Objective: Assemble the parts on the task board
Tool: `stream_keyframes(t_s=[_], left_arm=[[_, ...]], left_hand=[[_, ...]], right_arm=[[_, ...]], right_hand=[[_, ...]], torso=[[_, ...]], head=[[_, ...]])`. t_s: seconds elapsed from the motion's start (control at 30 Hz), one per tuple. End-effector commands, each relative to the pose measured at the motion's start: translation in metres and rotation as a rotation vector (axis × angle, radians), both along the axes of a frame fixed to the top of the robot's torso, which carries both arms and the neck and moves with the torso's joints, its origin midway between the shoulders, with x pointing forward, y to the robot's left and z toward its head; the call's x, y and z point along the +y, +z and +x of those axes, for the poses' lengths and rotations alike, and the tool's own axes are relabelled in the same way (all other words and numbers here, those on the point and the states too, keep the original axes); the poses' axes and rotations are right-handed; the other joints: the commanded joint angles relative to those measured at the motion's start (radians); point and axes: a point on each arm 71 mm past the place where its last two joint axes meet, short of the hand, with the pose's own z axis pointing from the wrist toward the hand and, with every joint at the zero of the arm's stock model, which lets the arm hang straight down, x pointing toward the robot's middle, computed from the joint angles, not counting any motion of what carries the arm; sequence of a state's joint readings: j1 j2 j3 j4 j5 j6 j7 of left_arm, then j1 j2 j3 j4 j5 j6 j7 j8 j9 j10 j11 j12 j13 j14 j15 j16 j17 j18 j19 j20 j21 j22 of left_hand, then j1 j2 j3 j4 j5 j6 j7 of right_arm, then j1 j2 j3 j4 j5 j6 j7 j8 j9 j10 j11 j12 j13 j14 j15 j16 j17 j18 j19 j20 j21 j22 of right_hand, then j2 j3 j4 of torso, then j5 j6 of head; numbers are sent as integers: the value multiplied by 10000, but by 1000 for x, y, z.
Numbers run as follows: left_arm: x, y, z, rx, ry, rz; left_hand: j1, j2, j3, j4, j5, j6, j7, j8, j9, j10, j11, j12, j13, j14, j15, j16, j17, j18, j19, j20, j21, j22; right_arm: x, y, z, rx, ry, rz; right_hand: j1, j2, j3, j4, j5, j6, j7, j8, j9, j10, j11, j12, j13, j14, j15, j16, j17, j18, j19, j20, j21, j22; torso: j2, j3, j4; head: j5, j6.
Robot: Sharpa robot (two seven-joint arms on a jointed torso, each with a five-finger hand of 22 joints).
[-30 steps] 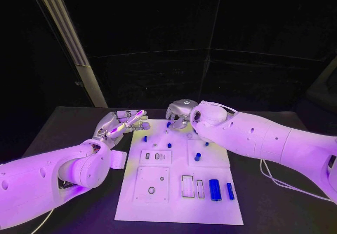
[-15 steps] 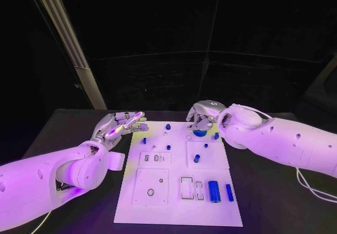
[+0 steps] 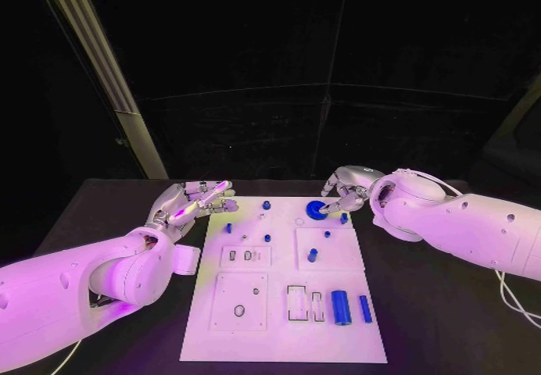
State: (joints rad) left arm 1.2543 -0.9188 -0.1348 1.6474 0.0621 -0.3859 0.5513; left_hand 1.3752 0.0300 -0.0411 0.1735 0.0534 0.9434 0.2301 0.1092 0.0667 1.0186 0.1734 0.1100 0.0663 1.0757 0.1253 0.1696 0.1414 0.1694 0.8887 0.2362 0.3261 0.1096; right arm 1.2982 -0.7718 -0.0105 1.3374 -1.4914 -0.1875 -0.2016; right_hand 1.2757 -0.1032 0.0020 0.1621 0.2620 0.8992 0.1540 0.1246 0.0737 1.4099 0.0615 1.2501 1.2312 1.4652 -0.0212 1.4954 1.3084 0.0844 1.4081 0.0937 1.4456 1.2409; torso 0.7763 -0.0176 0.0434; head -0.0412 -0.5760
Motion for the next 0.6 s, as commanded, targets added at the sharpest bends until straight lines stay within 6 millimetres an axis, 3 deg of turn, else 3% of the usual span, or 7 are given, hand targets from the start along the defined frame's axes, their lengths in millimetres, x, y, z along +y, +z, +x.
stream_keyframes(t_s=[0.03,0.1,0.6], left_arm=[[-3,1,0,-65,-200,-55],[-3,1,0,-60,-208,-55],[-4,0,1,-44,-234,-53]], left_hand=[[103,15,-22,-63,-6,48,-7,-36,-1,67,33,-43,5,-17,70,-62,16,140,21,62,-37,-10],[111,18,-18,-73,-6,51,-10,-37,-1,71,31,-44,5,-18,70,-67,17,140,21,62,-40,-12],[122,27,-11,-87,-5,55,-13,-41,0,75,29,-48,5,-20,69,-76,17,141,21,62,-44,-17]], right_arm=[[-1,-3,3,283,-352,-578],[1,-4,5,249,-385,-718],[15,-10,10,548,-83,-1161]], right_hand=[[187,25,-112,18,-40,-87,11,102,-11,100,39,355,388,684,99,52,584,-213,82,13,64,94],[246,29,-152,26,-33,-116,19,119,-12,143,48,491,536,689,110,68,625,-224,112,21,92,161],[424,172,-216,32,-18,-93,22,236,2,384,59,1051,1134,704,129,117,744,-241,149,46,141,266]], torso=[[15,-1,8],[11,-19,16],[7,-29,10]], head=[[-22,-3],[-34,-6],[-29,-71]])
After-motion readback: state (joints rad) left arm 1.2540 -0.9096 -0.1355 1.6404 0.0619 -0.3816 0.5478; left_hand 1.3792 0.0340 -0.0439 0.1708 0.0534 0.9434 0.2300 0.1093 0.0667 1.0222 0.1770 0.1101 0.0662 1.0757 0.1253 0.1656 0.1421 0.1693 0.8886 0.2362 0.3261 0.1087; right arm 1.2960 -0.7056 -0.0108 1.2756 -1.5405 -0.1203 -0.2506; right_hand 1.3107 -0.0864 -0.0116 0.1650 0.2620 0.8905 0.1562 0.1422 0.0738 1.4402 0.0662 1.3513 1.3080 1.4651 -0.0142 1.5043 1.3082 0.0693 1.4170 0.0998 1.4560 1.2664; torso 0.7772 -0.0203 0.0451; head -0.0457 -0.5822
